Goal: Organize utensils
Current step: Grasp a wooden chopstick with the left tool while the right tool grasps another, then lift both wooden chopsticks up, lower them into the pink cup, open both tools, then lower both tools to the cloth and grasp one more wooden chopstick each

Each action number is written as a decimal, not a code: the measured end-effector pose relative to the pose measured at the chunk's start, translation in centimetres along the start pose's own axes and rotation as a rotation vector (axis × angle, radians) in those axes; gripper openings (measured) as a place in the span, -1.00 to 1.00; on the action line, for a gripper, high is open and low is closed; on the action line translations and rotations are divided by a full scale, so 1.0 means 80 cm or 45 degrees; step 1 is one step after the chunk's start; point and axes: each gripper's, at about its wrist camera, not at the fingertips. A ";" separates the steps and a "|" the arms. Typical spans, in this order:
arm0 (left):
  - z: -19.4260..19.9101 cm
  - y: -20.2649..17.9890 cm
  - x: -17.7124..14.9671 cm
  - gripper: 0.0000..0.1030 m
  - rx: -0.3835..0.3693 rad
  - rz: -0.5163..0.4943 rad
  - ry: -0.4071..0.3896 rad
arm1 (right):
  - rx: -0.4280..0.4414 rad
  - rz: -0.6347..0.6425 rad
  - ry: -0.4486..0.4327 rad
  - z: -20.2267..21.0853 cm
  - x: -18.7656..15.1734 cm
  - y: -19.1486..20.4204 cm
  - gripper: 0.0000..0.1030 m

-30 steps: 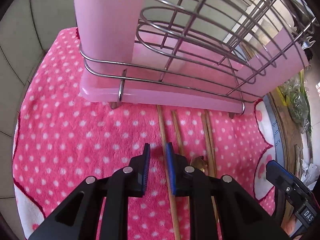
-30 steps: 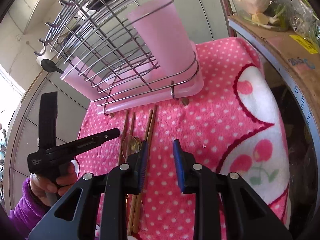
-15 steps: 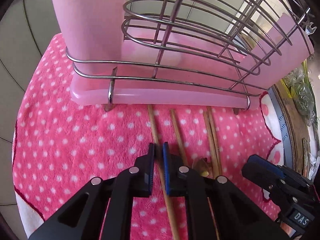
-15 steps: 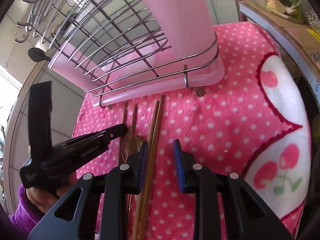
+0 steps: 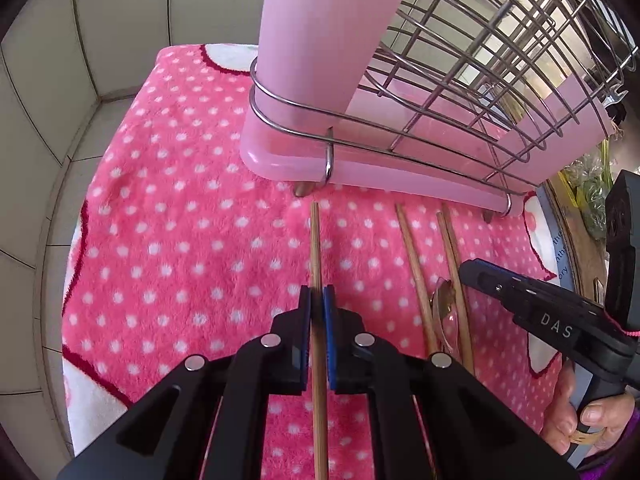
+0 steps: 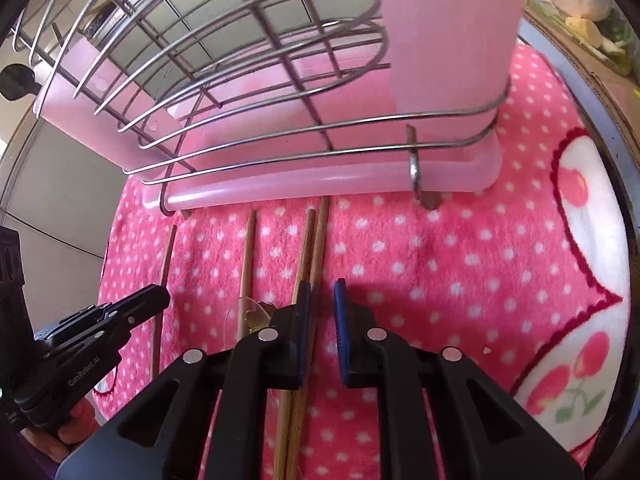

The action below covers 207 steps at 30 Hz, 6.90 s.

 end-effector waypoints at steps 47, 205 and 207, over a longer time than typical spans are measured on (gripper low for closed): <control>0.061 -0.020 0.006 -0.90 -0.034 -0.120 -0.143 | 0.174 -0.217 -0.248 0.085 -0.048 -0.092 -0.88; -0.070 -0.080 0.027 -0.87 0.096 -0.059 0.062 | 0.225 0.017 -0.261 0.065 -0.105 -0.057 -0.59; -0.070 -0.079 0.029 -0.88 0.079 -0.033 0.059 | 0.237 0.039 -0.226 0.057 -0.107 -0.046 -0.59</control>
Point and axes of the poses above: each gripper's, at about its wrist camera, not at the fingertips, and z roughly against the way its jaws point, y to its left, x to its top, and after that the axes turned 13 degrees about -x, right-handed
